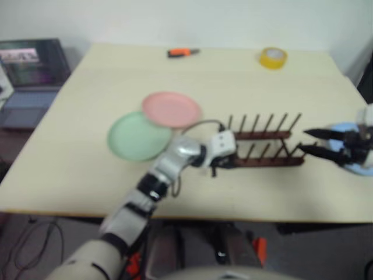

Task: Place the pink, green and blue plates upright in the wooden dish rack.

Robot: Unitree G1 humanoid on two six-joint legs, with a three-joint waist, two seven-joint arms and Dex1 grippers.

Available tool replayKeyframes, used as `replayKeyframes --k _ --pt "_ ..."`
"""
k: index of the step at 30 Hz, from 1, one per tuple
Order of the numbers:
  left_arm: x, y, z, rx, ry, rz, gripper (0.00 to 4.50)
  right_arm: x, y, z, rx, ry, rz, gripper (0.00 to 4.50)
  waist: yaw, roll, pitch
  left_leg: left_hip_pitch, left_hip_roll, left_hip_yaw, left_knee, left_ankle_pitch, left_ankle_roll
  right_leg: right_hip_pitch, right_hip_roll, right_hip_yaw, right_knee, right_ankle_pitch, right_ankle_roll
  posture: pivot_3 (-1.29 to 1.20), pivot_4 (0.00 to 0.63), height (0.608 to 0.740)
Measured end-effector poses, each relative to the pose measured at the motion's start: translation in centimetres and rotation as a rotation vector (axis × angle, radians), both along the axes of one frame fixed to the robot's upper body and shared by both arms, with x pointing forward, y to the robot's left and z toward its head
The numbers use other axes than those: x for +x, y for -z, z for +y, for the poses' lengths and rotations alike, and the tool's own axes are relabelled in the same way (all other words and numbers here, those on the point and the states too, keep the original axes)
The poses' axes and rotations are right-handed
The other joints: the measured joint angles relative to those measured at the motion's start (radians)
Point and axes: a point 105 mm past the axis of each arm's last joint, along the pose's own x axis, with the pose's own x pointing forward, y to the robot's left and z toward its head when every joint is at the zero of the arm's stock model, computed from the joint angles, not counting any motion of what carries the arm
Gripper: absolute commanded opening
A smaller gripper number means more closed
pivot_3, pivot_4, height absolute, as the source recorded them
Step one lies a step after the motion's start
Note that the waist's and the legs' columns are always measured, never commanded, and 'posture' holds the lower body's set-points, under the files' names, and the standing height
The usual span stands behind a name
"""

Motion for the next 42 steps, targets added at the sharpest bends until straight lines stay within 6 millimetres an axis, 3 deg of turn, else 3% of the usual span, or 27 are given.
replayKeyframes --k 7,16,26,31,42 --pt "0.9 0.1 -0.7 0.02 -0.014 -0.019 1.04 -1.2 -0.3 -1.8 -0.024 0.072 -0.01 2.82 -0.001 0.0 0.0 0.0 -0.001 -0.001 0.0 0.0 0.0 0.0 0.001 0.0 0.0 0.0 0.0 0.0 0.15 0.74" --pt "1.3 0.2 -0.8 0.034 -0.034 -0.033 1.04 -1.4 -0.2 -1.9 -0.032 0.083 -0.013 2.82 -0.004 0.0 0.0 0.0 -0.001 -0.001 0.0 0.0 0.0 0.0 0.001 -0.001 0.0 0.0 0.0 0.0 0.15 0.74" --pt "1.3 0.5 -0.4 0.045 -0.051 -0.034 4.48 -0.9 -0.4 -1.5 -0.03 0.072 -0.02 2.82 -0.008 0.0 0.0 0.0 -0.001 -0.001 0.0 0.0 0.0 0.0 0.001 -0.001 0.0 0.0 0.0 0.0 0.15 0.74" --pt "1.9 0.2 0.5 0.058 -0.091 -0.063 4.48 -0.7 -0.2 -1.8 -0.027 0.073 -0.011 2.82 -0.009 0.0 0.0 0.0 0.0 -0.001 0.0 0.0 0.0 0.0 0.001 -0.001 0.0 0.0 0.0 0.0 0.15 0.74" --pt "1.8 -3.5 2.5 0.015 -0.117 -0.13 4.48 -0.4 0.1 -2.4 -0.019 0.075 0.007 2.82 -0.01 0.0 0.0 0.0 0.001 -0.001 -0.001 0.0 0.0 0.0 0.0 0.0 0.0 0.0 0.0 0.0 0.15 0.74"
